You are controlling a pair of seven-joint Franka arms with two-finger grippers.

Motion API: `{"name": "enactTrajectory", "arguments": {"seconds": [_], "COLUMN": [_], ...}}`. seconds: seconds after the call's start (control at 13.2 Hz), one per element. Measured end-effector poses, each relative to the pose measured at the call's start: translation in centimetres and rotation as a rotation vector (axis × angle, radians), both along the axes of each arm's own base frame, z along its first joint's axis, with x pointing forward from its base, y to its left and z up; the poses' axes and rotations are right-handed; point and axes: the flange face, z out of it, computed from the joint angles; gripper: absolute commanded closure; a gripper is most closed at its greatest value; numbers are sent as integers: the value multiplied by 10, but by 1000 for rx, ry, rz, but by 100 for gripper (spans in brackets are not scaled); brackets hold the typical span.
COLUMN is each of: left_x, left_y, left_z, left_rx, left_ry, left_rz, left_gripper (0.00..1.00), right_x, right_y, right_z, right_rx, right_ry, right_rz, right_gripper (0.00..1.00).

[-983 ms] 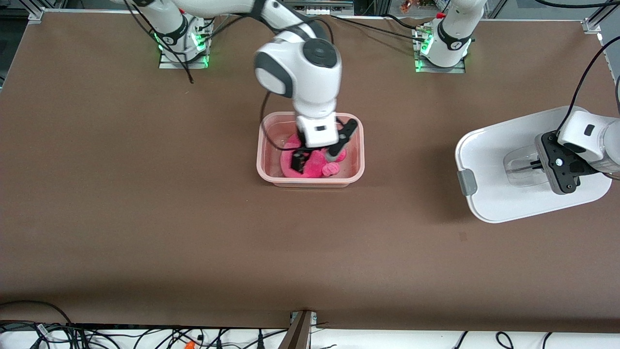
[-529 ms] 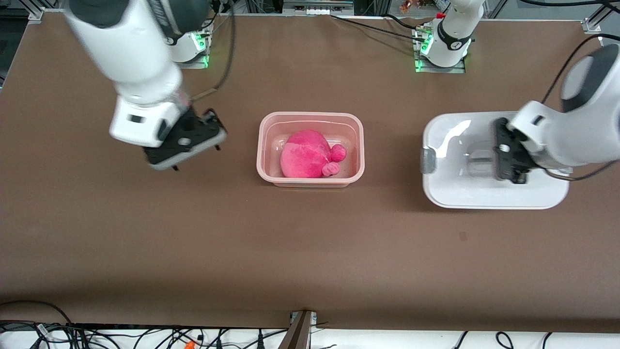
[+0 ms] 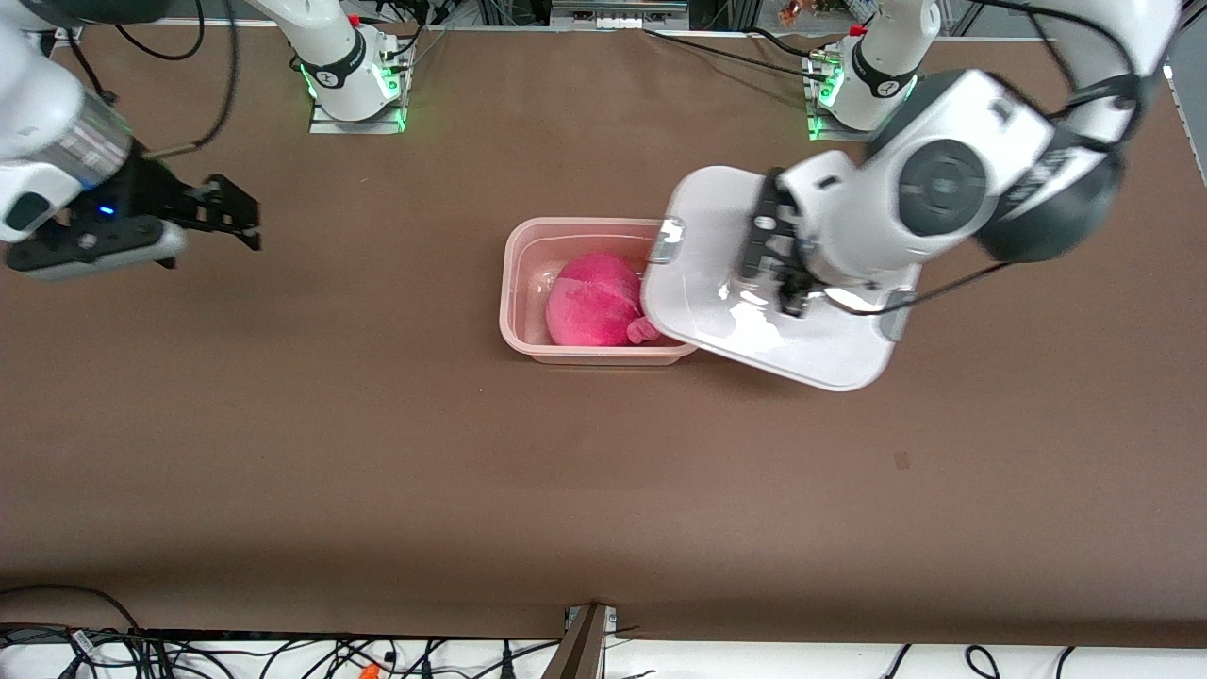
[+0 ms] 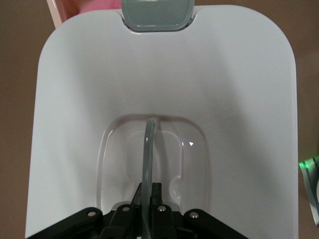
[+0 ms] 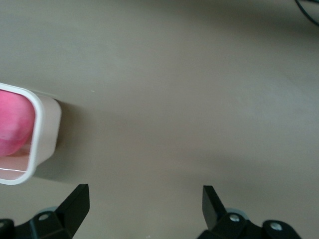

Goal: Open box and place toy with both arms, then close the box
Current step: 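Lower the white lid onto the box with the left gripper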

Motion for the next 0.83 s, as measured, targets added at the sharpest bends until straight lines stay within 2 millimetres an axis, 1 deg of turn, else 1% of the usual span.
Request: {"name": "enactTrajectory", "arguments": {"seconds": [0.08,0.15,0.23,0.3,0.38,0.53,0.61,0.83], "left_x": [-11,-24,-37,-49,-59,-72,-77,-96], "left_y": [-33,-63,-89,-107,-119,-131,-136,-159], "left_z": [-4,-10,-19,-31,-45,-71,-81,-109], "left_rx": [-22,-44,-64,-79,-89,-78,-69,-32], "left_ry": [-20,-44,-68,-83,-90,-127,-146,-208], "left_rz": [19,39,66,99,127,145,156,192], "left_gripper": [100,100,100,100,100,100,100,100], "right_x": [-6,-11,-14,-16,-17,-17,-17,-17], "right_y": [-14,-21,-22,-21,-18,-15,-12,-10], "right_z": [1,2,2,2,2,2,2,2], "right_rx": [5,9,12,13,14,14,14,15], "right_ry": [2,3,4,6,7,6,4,-1], "right_rz": [-30,-66,-102,-129,-144,-148,-146,-145], "right_gripper": [0,0,0,0,0,0,0,0]}}
